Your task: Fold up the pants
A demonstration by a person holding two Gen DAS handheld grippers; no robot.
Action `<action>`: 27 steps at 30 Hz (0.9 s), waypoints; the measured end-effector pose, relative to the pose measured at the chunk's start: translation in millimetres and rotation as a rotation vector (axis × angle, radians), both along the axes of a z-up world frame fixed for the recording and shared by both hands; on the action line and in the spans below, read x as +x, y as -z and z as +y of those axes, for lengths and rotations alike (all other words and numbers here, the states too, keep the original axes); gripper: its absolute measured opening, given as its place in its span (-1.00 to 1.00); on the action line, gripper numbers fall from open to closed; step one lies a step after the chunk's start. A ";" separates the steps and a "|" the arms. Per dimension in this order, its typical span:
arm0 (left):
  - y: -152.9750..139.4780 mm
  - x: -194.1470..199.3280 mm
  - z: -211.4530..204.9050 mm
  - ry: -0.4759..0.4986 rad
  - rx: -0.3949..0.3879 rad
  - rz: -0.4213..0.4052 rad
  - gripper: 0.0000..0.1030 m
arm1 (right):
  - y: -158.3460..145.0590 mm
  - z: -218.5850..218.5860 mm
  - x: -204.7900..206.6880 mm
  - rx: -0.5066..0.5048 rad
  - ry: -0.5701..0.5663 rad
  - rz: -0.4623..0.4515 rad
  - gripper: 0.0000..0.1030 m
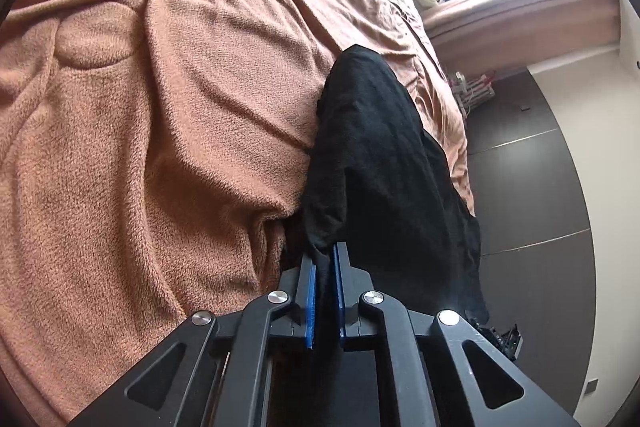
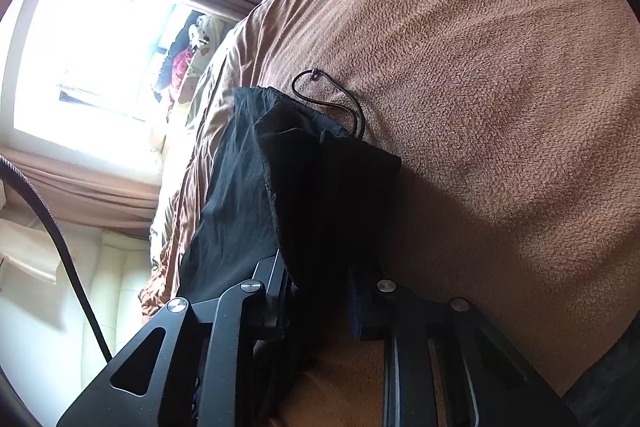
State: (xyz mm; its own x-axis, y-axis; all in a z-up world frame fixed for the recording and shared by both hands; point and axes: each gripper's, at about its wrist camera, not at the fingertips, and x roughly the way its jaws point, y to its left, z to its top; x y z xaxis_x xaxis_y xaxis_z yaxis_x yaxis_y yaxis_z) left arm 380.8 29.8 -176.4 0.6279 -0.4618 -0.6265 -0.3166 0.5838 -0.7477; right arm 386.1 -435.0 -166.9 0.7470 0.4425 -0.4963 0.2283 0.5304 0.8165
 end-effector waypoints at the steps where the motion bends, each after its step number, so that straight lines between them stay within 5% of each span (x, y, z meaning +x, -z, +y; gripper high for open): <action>1: -0.6 1.1 0.6 0.006 -0.002 0.009 -0.84 | 0.0 0.0 0.0 0.001 0.003 0.000 -0.62; 15: -39.7 7.5 19.6 0.030 0.022 -0.031 -0.93 | -6.8 16.5 -8.7 0.015 0.007 -0.031 -0.71; 27: -64.3 -36.5 101.8 -0.042 0.069 -0.034 -0.93 | -2.7 102.8 -12.5 0.049 -0.086 -0.032 -0.71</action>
State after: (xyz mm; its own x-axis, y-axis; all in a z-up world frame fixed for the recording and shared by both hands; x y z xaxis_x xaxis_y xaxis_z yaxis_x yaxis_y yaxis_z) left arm 344.4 131.5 -112.0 0.6673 -0.3912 -0.6338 -0.3171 0.6208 -0.7170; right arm 373.6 -332.2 -164.2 0.7202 0.5288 -0.4491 0.1568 0.5064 0.8479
